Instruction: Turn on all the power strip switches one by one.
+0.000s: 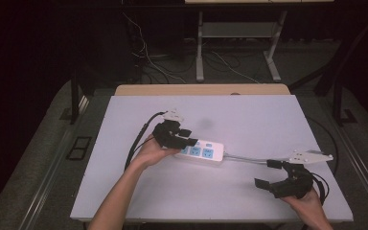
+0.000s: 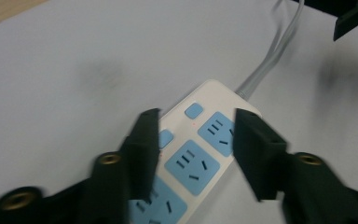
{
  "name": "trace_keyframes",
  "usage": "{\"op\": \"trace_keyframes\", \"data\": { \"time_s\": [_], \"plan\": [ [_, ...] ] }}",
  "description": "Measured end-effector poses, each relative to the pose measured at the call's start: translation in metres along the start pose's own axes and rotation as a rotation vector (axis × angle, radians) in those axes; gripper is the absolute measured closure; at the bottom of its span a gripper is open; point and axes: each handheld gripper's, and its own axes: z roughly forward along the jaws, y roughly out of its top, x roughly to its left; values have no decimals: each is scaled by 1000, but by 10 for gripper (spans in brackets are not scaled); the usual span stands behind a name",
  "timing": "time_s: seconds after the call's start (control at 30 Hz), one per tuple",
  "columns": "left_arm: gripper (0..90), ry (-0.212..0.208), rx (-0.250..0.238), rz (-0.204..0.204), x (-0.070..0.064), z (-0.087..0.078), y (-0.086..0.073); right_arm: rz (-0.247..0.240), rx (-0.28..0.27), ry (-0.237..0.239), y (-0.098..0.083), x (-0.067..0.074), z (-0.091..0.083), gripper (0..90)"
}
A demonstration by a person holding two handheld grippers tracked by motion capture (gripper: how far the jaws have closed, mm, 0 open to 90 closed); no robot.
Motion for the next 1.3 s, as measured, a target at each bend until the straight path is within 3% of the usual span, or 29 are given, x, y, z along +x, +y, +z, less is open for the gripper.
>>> {"op": "trace_keyframes", "data": {
  "time_s": [0.13, 0.3, 0.67, 0.8, 0.93, 1.1, 1.3],
  "plan": [
    [177, -7, -17, -30, 3, -16, -8, 2, 0, -3, 0, -1, 0, 5],
    [0, 21, -19, -59, -1, -32, -20, -3, 10, 2, 0, 1, 2, 5],
    [0, 62, -112, -83, -16, -63, -61, -2, 17, 4, 0, 3, 5, 5],
    [0, 116, -142, -69, -25, -67, -78, 0, 19, 5, 0, 3, 5, 5],
    [0, 138, -159, -80, -31, -71, -94, -3, 22, 9, 0, 4, 6, 5],
    [0, 143, -160, -118, -31, -75, -110, -2, 23, 10, -1, 4, 6, 5],
    [0, 106, -180, -166, -30, -74, -121, 2, 22, 11, -1, 4, 5, 5]
  ]
}}
